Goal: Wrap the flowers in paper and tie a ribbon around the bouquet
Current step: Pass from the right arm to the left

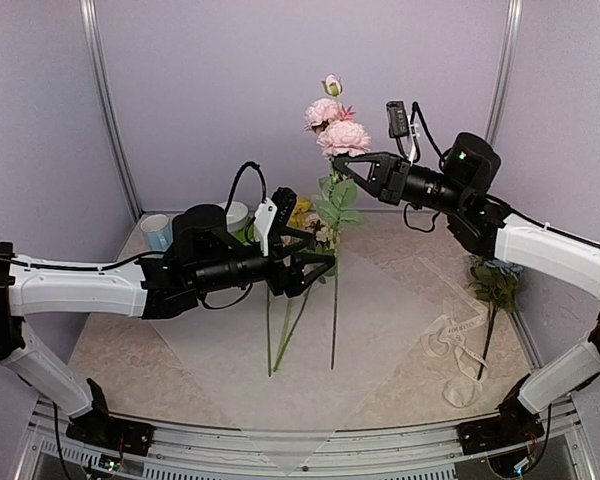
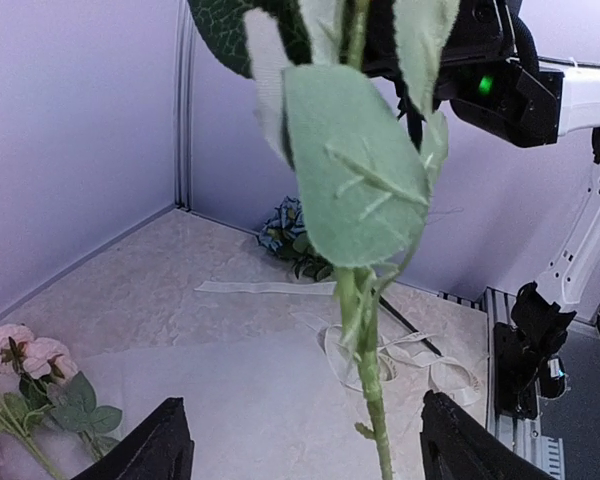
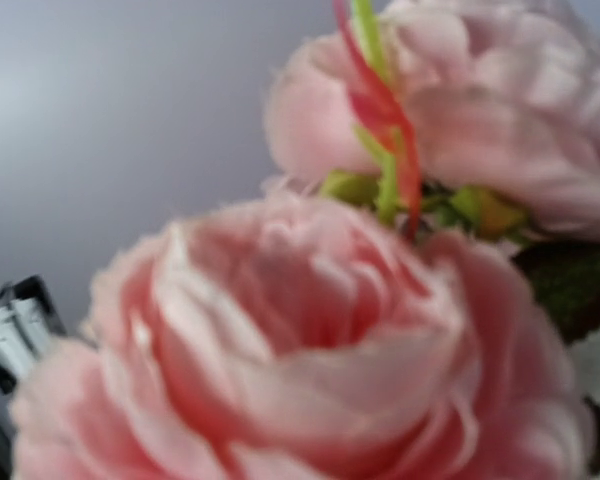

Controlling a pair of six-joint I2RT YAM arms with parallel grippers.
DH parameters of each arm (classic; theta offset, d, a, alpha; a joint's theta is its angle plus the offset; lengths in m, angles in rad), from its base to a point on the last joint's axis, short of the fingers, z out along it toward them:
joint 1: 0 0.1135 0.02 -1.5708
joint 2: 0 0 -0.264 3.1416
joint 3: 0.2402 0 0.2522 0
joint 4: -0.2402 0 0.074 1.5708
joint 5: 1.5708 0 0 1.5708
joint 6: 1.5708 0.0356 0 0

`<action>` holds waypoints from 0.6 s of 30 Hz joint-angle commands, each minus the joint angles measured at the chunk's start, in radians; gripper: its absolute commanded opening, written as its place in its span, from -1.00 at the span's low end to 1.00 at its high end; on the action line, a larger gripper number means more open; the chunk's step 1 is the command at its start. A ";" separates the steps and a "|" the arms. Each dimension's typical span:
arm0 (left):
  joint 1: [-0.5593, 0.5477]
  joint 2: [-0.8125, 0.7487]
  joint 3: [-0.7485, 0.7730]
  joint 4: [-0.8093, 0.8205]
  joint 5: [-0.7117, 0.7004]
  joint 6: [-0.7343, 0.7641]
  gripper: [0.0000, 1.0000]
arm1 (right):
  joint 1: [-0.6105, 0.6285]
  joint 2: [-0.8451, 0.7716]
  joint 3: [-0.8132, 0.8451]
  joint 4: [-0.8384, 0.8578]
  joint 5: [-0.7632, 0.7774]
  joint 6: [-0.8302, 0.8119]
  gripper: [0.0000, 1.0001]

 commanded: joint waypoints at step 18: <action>0.025 0.076 0.037 0.057 0.009 -0.225 -1.00 | 0.047 0.039 0.066 -0.101 0.113 -0.042 -0.78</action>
